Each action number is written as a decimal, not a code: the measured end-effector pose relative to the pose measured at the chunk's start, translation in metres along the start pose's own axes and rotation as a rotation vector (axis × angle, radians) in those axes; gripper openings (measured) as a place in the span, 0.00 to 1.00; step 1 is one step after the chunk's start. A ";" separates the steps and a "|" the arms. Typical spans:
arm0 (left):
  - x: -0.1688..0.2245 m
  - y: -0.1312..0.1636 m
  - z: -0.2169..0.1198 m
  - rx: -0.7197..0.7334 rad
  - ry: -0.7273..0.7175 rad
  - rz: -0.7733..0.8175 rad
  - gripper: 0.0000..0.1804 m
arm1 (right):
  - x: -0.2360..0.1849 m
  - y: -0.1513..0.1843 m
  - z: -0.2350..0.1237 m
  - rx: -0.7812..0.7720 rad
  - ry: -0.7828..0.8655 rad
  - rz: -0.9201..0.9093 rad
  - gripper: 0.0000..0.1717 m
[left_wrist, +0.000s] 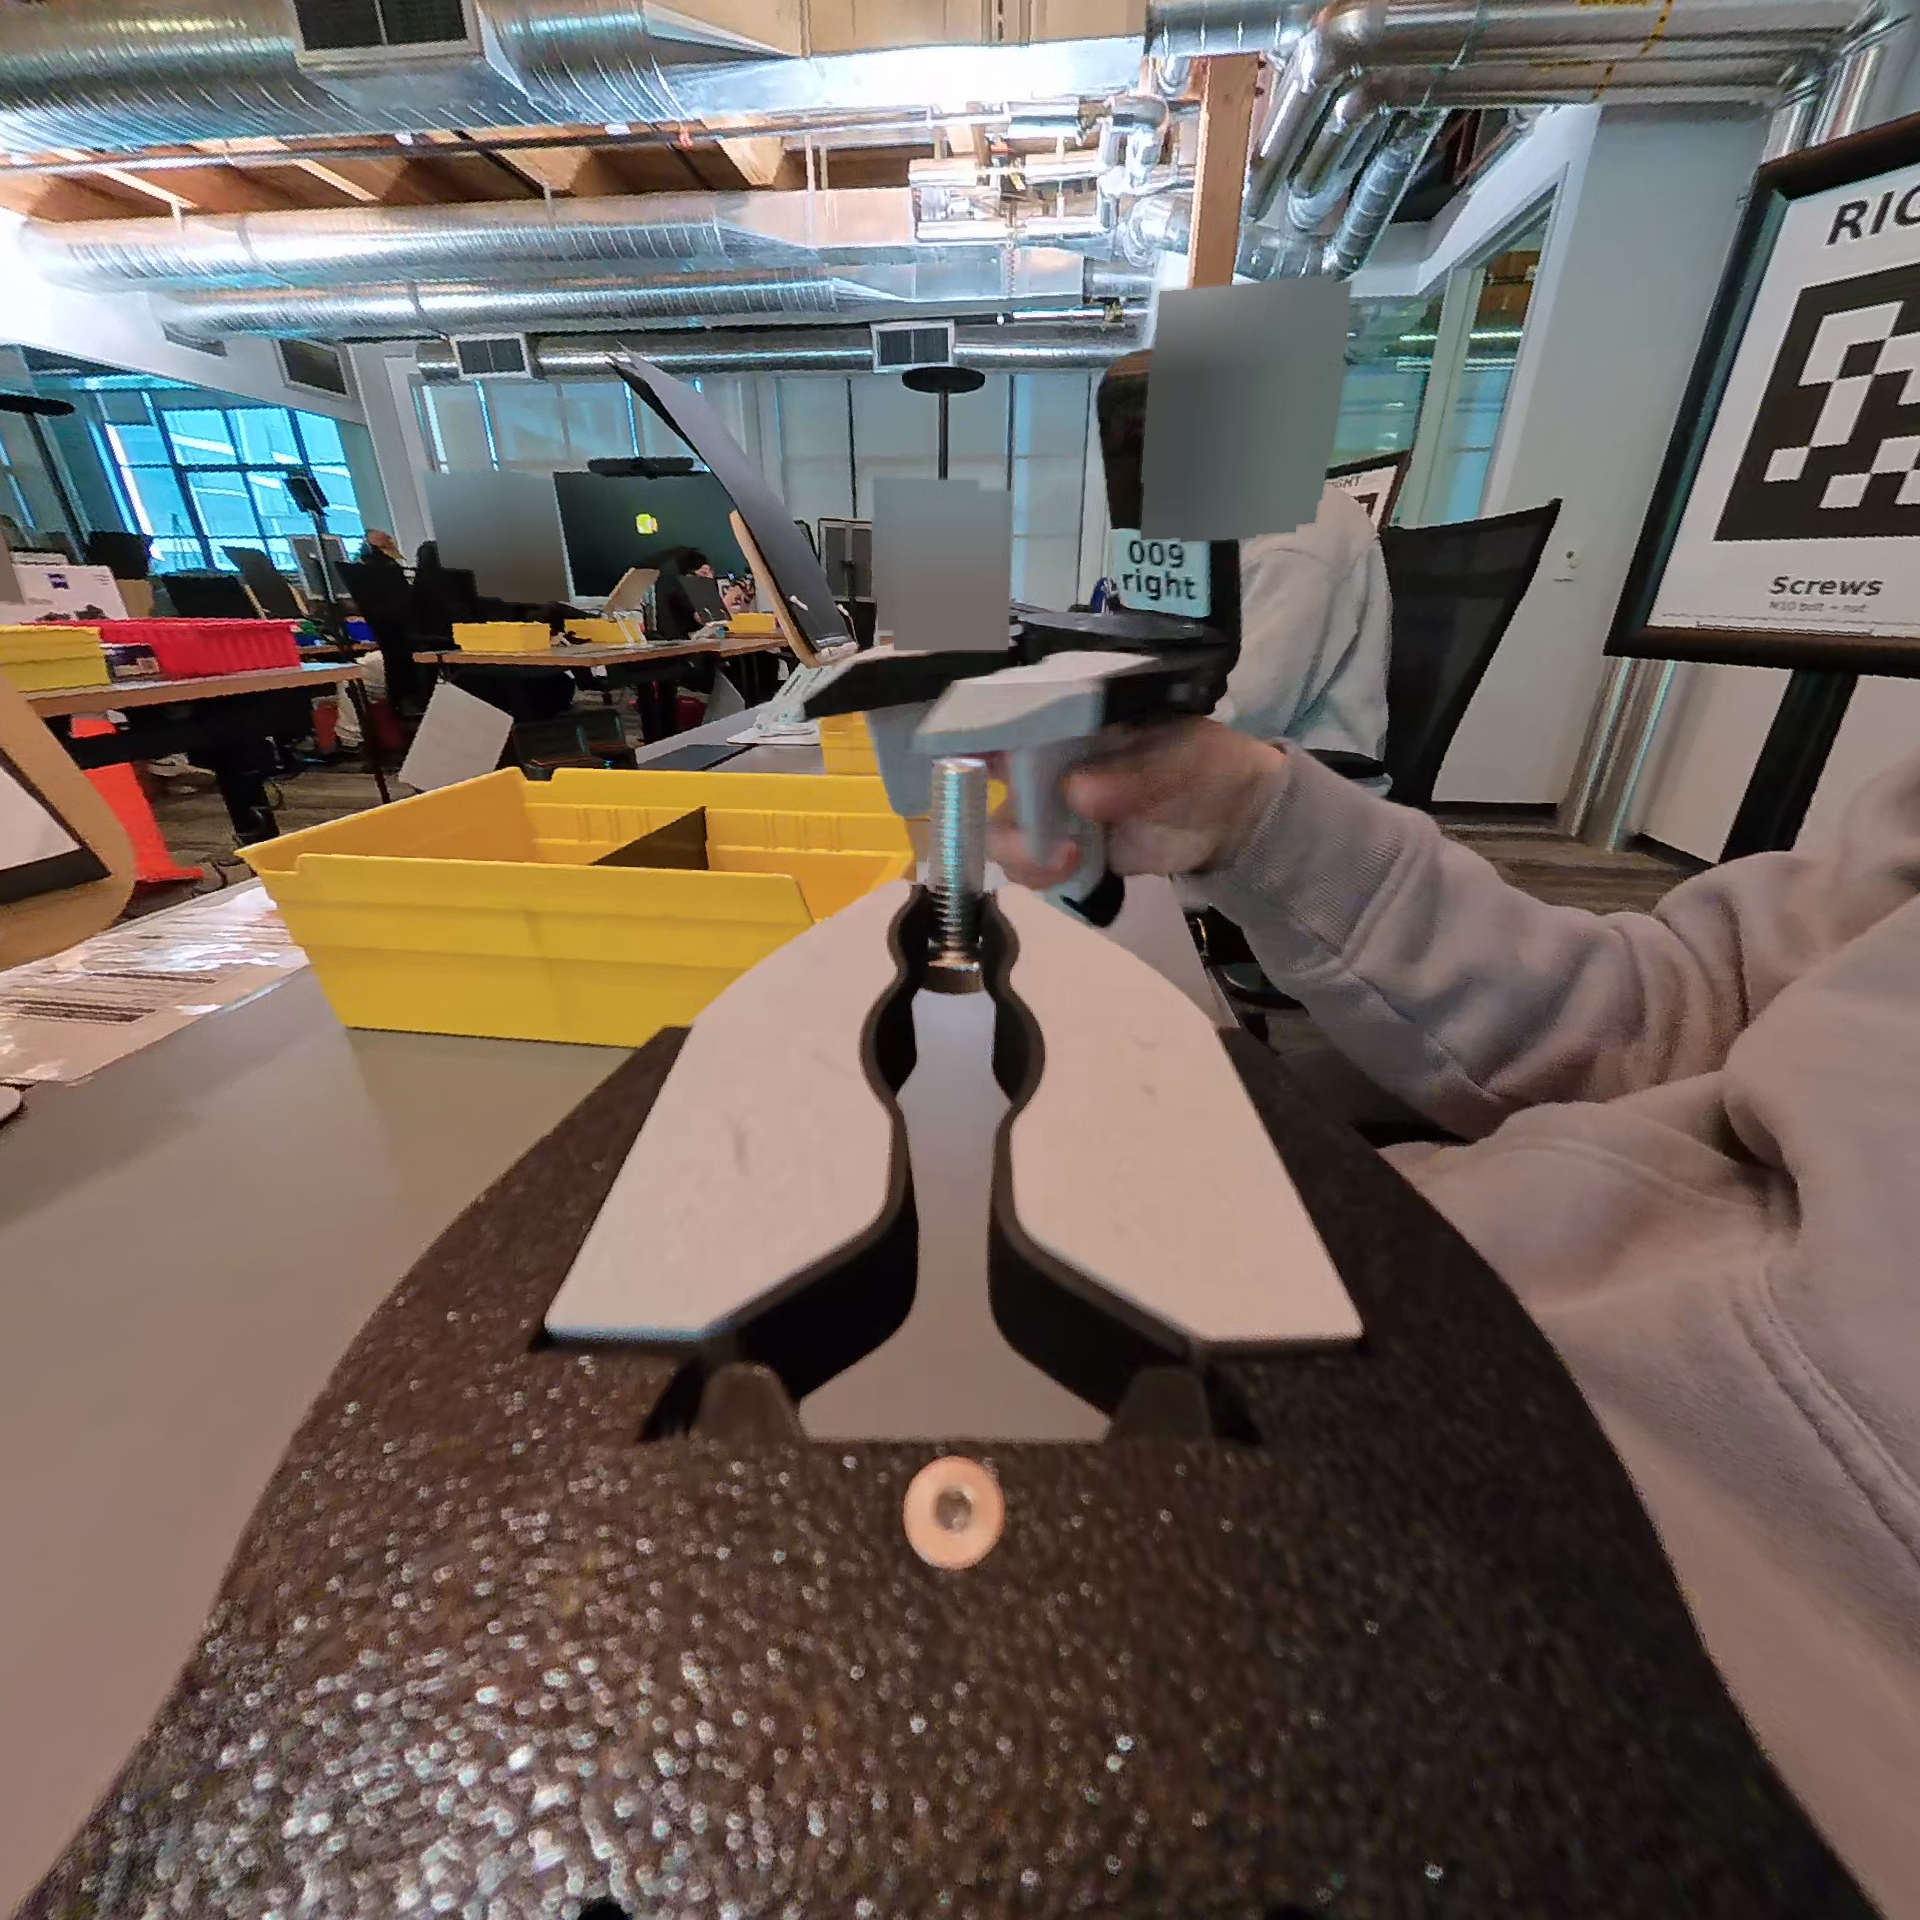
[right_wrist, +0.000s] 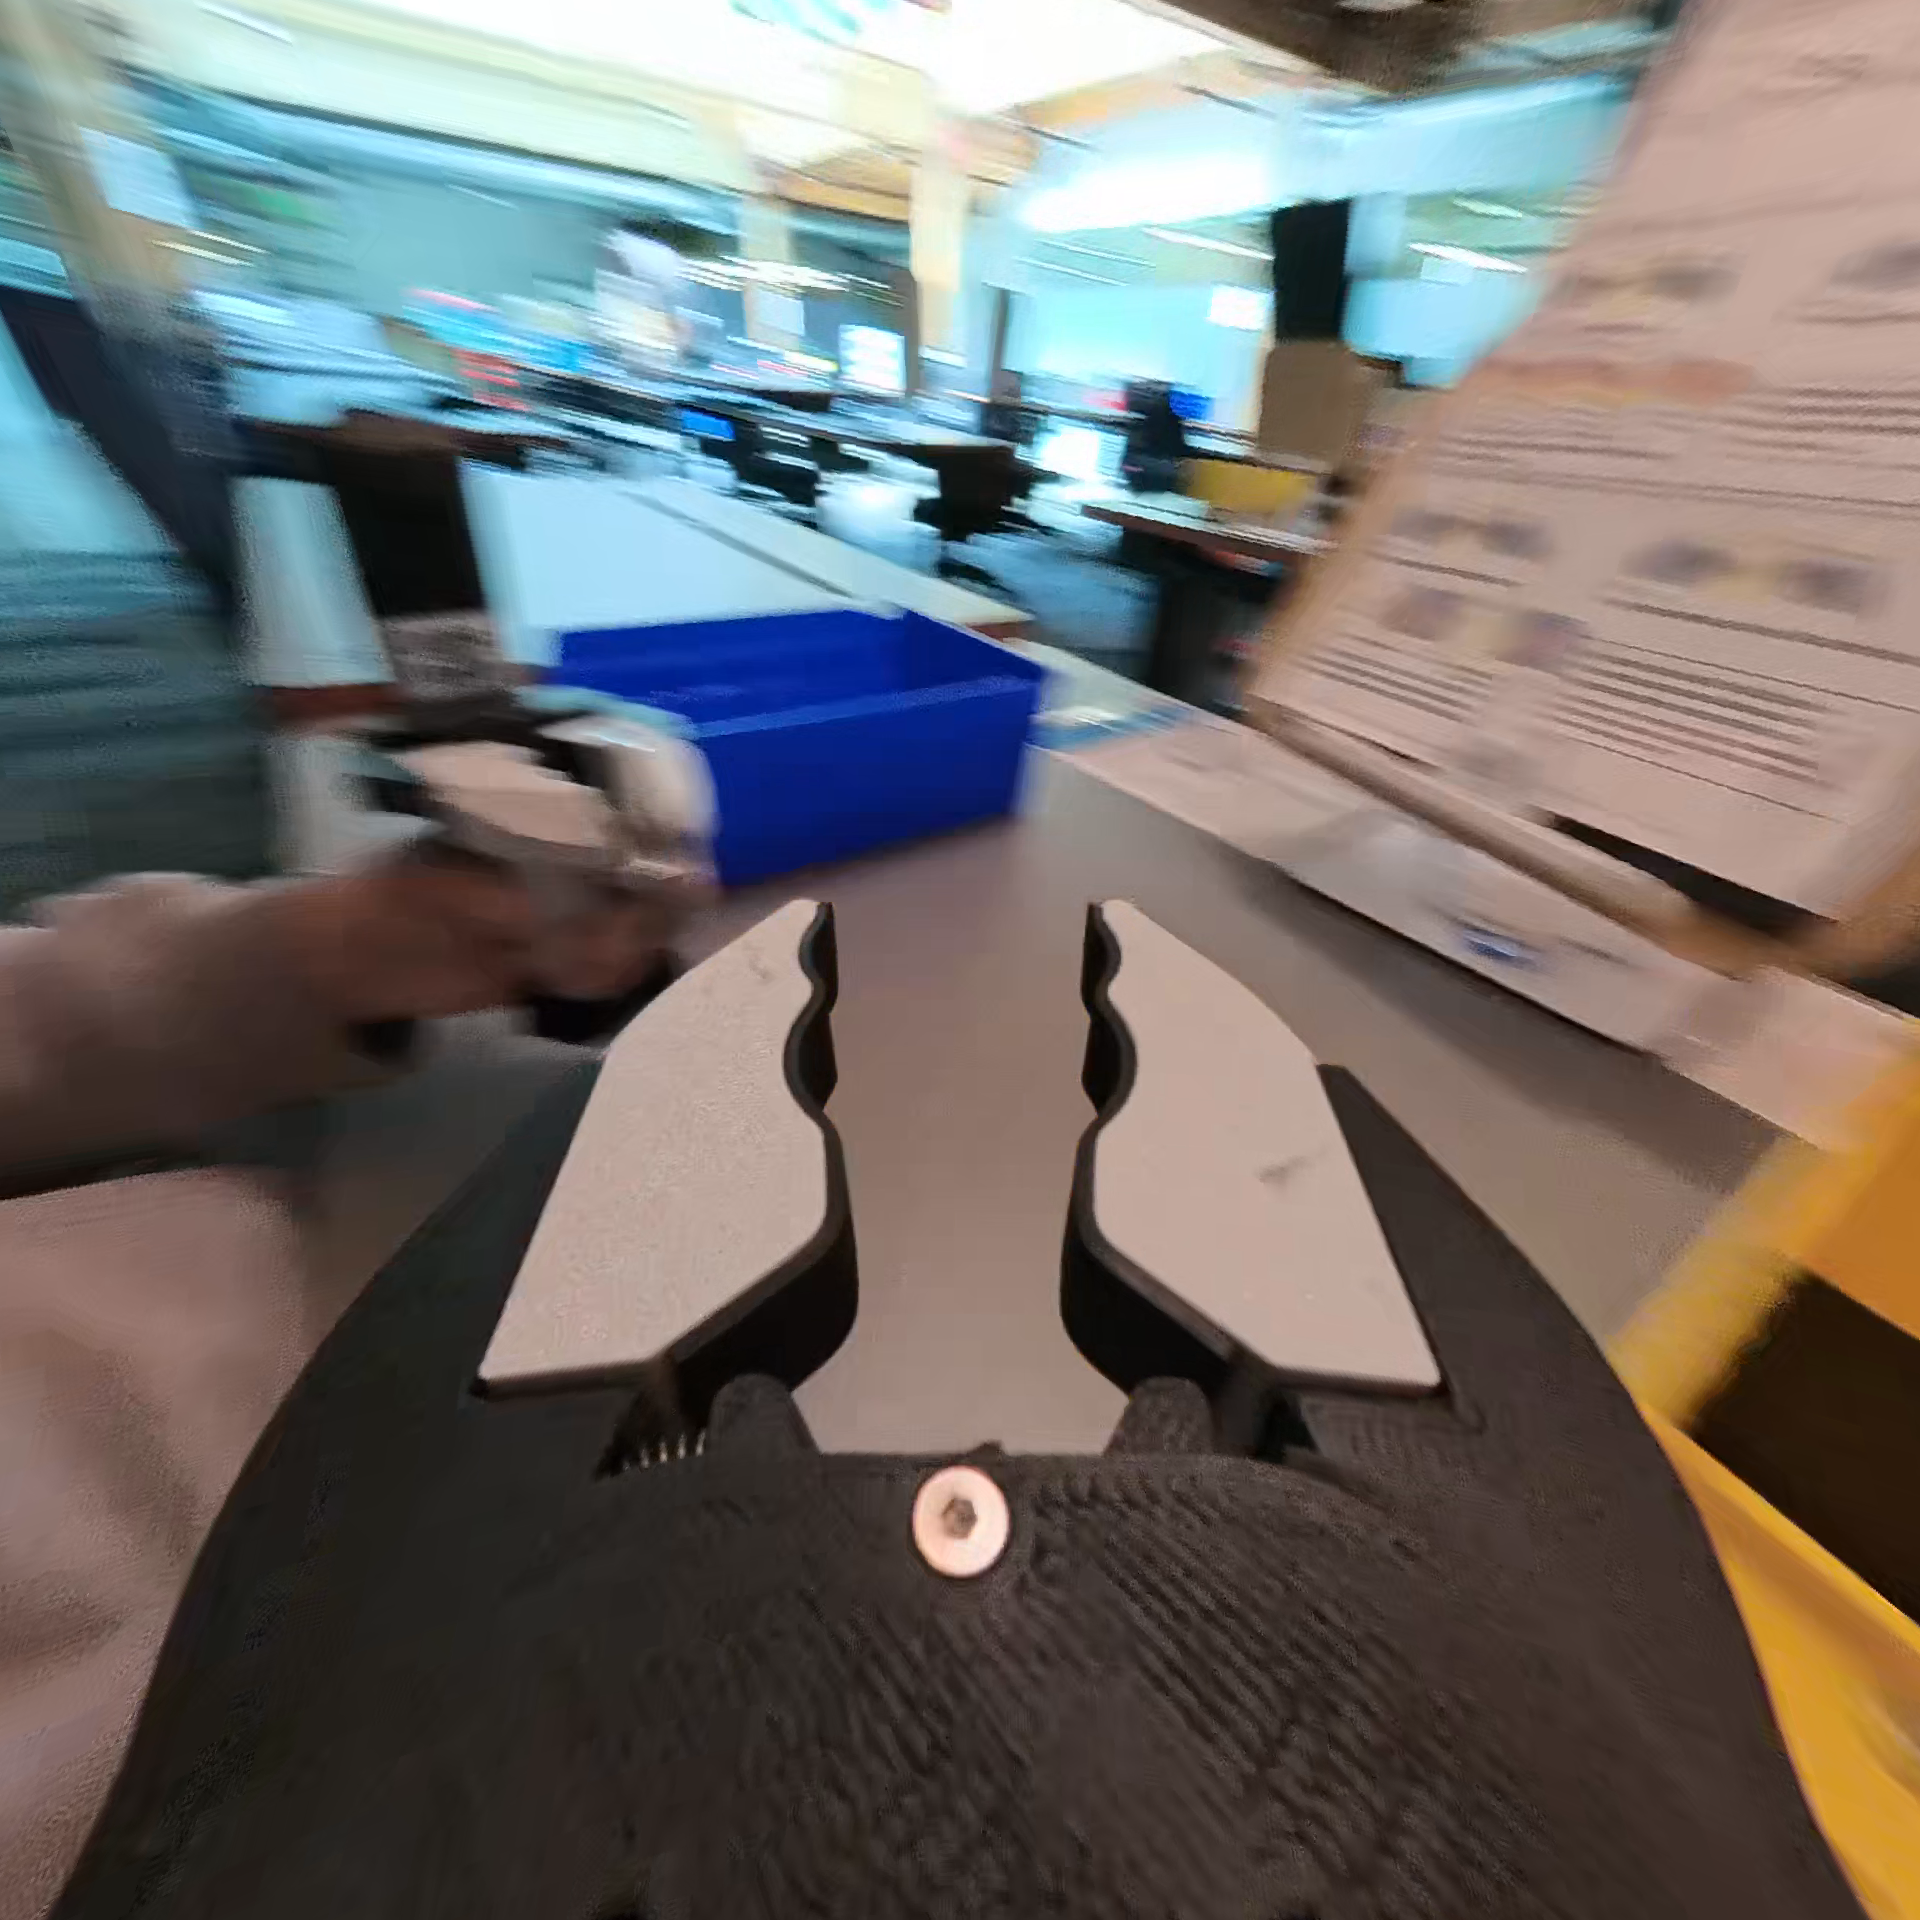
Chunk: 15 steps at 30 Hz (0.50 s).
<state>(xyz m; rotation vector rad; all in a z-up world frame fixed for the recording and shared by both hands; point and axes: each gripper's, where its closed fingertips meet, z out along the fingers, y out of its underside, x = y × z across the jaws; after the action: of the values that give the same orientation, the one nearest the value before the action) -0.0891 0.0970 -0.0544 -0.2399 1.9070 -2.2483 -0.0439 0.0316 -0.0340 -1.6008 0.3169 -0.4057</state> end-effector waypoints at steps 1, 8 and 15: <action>0.000 0.000 0.001 0.003 -0.004 0.006 0.05 | -0.027 -0.005 0.012 0.025 -0.109 0.001 0.26; 0.009 0.006 0.006 -0.068 0.010 0.092 0.05 | -0.082 -0.002 0.053 0.057 -0.205 -0.063 0.05; -0.015 0.009 0.009 -0.068 -0.173 0.088 0.16 | -0.036 0.001 0.050 -0.006 0.039 -0.199 0.05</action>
<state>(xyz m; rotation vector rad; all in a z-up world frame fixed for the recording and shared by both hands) -0.0718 0.0911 -0.0622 -0.3422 1.8677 -2.0378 -0.0543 0.0921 -0.0394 -1.6378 0.1889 -0.5890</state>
